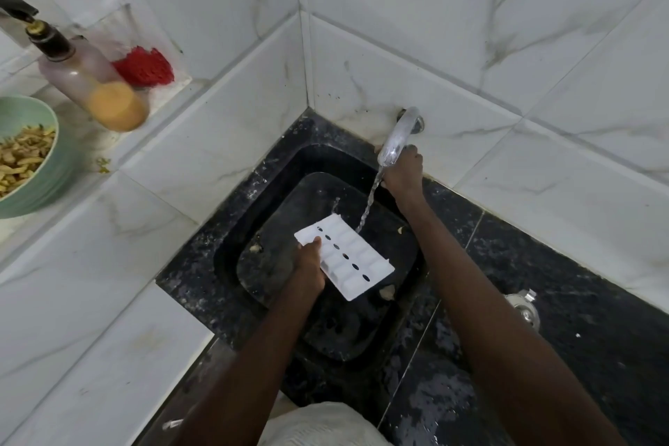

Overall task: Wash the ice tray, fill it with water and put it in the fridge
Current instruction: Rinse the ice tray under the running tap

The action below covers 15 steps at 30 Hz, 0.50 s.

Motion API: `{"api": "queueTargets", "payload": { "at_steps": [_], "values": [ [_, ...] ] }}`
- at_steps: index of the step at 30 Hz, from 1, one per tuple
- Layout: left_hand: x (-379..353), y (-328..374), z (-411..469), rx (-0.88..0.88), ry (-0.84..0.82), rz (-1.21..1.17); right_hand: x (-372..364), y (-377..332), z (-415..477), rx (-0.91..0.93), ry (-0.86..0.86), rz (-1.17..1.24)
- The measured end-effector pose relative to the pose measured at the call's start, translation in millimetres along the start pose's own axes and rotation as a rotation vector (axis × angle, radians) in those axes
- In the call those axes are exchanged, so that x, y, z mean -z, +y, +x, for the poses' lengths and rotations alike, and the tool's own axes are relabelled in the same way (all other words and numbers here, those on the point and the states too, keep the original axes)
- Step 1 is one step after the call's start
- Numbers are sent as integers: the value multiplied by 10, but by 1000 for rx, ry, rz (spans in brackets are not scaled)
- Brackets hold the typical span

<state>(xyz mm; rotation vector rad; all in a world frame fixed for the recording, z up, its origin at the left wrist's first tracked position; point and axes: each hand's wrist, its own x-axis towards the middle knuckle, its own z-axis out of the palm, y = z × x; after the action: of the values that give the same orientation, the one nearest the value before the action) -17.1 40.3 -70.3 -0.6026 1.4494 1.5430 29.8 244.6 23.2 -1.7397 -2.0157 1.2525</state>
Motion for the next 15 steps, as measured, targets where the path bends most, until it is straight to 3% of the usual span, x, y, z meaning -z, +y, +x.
{"api": "queueTargets", "payload": {
  "at_steps": [6,12,15],
  "values": [
    [34,-46,-39,48,-31,-12,20,-43,311,-98,-9,134],
    [110,70,-64,136,-62,-49,29,14,229,-290,-72,748],
    [165,120,-63,169,-114,-42,-5,152,81,-350,-192,1011]
  ]
}}
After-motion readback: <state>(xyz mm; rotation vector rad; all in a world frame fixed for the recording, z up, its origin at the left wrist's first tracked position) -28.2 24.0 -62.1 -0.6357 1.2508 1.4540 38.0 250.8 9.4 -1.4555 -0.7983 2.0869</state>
